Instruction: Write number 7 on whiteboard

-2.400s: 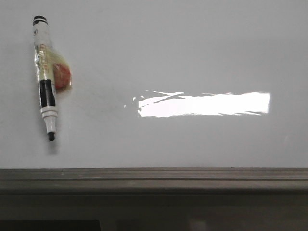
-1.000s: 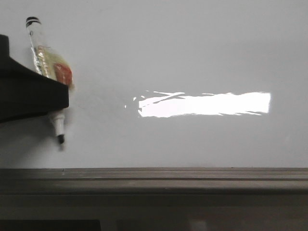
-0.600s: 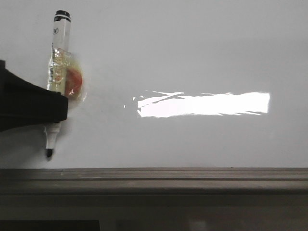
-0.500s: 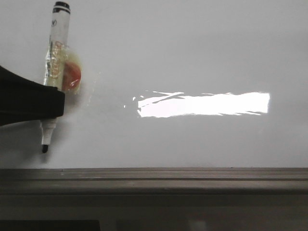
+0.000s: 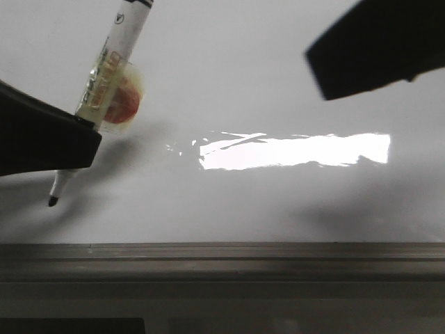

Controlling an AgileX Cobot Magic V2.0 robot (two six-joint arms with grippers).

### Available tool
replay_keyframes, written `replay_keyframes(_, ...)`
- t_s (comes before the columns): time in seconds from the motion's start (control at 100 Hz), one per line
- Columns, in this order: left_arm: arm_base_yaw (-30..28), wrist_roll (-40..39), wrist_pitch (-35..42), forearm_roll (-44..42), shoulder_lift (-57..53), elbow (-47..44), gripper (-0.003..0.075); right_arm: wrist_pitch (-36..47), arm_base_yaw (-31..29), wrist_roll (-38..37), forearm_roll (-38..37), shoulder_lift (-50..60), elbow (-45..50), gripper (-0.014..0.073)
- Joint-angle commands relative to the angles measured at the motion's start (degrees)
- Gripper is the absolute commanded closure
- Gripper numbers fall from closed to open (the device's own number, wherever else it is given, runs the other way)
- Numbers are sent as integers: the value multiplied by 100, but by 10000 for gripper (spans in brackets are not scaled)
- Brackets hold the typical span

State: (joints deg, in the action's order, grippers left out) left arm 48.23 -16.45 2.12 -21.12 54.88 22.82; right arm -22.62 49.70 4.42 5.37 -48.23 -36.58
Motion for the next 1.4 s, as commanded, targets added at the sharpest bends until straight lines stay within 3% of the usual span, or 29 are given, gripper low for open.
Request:
replay_keyframes(0.0, 125, -37, 339, -343, -71, 220, 741, 692, 283, 70, -153, -291, -384, 289)
replay_keyframes(0.25, 930, -37, 340, -836, -52, 220, 741, 847, 403, 60, 221, -918, -840, 292)
replay_keyframes(0.57, 920, -37, 431, -825, -52, 220, 741, 962, 565, 60, 429, -1135, -965, 304)
replay_keyframes(0.92, 920, -37, 481, -825, -52, 220, 741, 1003, 565, 60, 598, -1308, -965, 500)
replay_keyframes(1.07, 920, -37, 481, -825, -52, 220, 741, 1003, 565, 60, 635, -1342, -965, 666)
replay_keyframes(1.19, 920, -37, 441, -812, -52, 220, 738, 1003, 565, 60, 635, -1342, -965, 663)
replay_keyframes(1.28, 920, -37, 433, -812, -52, 220, 667, 1003, 565, 60, 635, -1342, -965, 663)
replay_keyframes(1.39, 920, -37, 433, -812, -95, 220, 454, 1020, 565, 60, 635, -1342, -965, 663)
